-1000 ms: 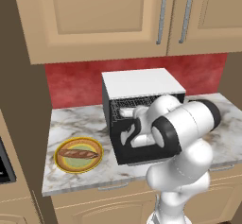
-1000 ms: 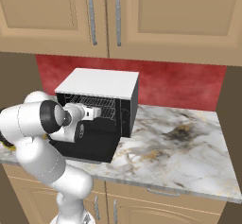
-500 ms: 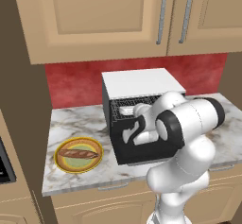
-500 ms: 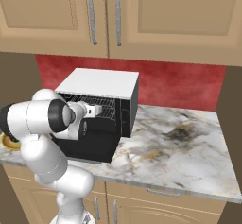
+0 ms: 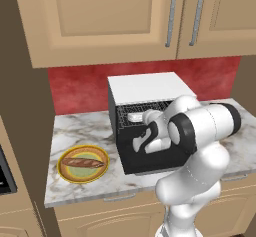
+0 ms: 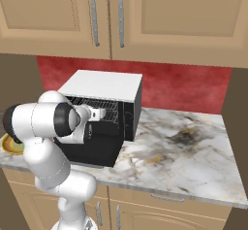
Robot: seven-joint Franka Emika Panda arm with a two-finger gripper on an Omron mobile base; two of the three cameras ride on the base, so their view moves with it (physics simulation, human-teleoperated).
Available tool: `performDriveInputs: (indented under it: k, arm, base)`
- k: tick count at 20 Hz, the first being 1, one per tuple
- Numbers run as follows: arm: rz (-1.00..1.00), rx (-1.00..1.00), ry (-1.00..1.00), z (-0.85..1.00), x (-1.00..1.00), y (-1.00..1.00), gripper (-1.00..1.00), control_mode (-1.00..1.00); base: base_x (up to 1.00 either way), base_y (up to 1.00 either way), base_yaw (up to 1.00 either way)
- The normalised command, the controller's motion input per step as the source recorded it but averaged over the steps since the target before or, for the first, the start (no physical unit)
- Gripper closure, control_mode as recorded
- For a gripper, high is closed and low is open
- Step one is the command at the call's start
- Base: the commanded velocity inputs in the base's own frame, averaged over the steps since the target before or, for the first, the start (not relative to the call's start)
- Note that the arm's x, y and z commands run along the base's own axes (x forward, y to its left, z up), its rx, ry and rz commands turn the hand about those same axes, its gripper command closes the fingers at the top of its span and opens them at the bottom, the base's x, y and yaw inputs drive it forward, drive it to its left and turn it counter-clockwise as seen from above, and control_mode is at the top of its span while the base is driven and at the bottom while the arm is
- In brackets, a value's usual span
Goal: Pull the toaster oven rack outwards. Pick up the baguette from the plate and place it on the toaster oven rack. Close the toaster oven door fully and set the temperature to the lowest setting.
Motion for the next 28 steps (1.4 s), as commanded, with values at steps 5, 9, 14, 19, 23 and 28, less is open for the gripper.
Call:
performDriveInputs:
  k: [5, 9, 14, 19, 23, 28]
  arm:
    - [0.02, 0.03, 0.07, -0.21, 0.26, -0.02, -1.00, -1.00]
    - [0.01, 0.02, 0.09, -0.26, 0.30, -0.01, -1.00, -1.00]
    - [0.01, 0.00, 0.17, -0.40, 0.37, 0.00, -1.00, -1.00]
    - [0.00, 0.00, 0.30, -0.54, 0.40, 0.00, -1.00, -1.00]
    - [0.00, 0.00, 0.38, -0.68, 0.35, 0.00, -1.00, -1.00]
    - [0.00, 0.01, 0.45, -0.76, 0.29, 0.00, -1.00, -1.00]
  base:
    - [0.00, 0.00, 0.00]
    - [0.00, 0.00, 0.00]
    - [0.00, 0.00, 0.00]
    - [0.00, 0.00, 0.00]
    - [0.00, 0.00, 0.00]
    - [0.00, 0.00, 0.00]
